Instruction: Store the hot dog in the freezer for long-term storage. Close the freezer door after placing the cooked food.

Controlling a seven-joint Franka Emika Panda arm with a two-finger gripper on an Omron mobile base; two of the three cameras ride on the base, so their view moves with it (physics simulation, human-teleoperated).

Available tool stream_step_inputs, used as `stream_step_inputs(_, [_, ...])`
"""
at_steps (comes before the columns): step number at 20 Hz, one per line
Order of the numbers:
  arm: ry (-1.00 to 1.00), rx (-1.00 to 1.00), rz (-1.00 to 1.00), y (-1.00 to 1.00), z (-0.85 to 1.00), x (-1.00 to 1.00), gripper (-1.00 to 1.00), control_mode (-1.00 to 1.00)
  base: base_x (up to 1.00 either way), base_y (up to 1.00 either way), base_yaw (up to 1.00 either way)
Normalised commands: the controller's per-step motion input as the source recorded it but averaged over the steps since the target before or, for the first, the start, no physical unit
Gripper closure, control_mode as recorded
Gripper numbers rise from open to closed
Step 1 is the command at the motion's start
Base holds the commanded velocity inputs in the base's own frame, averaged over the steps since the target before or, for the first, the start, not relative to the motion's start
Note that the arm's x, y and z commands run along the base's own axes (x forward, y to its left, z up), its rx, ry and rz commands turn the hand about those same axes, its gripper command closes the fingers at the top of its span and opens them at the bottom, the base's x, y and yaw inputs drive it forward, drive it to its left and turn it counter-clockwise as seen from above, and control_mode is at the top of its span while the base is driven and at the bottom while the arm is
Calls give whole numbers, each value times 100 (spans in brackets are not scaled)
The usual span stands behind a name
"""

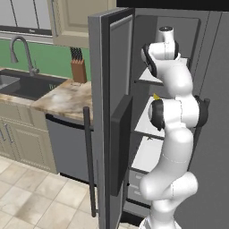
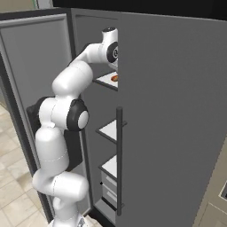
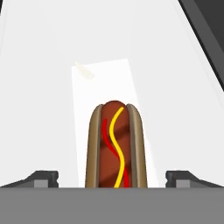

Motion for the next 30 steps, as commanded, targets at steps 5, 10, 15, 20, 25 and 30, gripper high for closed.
stream_step_inputs(5, [0,0,0,8,0,-15,-100,-100,0,0,0])
stream_step_inputs(10, [0,0,0,27,0,-34,-100,-100,0,0,0])
stream_step_inputs(15, [0,0,0,32,0,-48,-100,-100,0,0,0])
stream_step_inputs(20, [0,0,0,24,0,-56,-100,-100,0,0,0])
stream_step_inputs(25, [0,0,0,21,4,-59,-100,-100,0,0,0])
stream_step_inputs(30, [0,0,0,32,9,-64,-100,-100,0,0,0])
